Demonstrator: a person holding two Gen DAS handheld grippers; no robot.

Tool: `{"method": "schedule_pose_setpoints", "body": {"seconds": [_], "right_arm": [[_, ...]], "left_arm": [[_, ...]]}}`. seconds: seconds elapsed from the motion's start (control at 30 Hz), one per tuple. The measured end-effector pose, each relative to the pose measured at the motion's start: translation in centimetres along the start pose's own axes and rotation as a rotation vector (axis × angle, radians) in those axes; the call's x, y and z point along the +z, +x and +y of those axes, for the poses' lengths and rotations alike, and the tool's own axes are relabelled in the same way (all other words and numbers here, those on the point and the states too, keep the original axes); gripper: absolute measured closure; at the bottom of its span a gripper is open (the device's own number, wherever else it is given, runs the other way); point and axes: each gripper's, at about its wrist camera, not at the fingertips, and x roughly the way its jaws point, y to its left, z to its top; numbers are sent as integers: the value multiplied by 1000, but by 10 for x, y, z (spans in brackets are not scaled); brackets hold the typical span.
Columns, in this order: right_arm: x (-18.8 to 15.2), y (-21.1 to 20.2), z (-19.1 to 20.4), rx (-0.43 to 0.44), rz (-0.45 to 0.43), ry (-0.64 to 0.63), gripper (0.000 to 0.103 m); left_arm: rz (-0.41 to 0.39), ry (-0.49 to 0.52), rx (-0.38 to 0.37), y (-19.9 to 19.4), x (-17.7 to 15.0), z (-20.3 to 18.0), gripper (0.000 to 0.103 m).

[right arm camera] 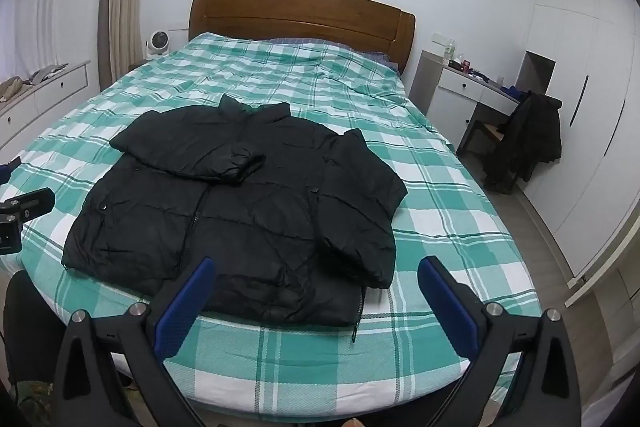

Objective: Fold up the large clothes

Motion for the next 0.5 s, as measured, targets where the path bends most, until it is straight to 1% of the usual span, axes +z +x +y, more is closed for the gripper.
{"method": "schedule_pose_setpoints", "body": {"seconds": [0.17,0.5], "right_arm": [[-7,-1,8,-5,-6,-11,0],[-7,-1,12,-2,-8,-9,0]], "left_arm": [[21,-4,-12,8,1,1,0],[35,0,-11,5,-4,0,0]]}}
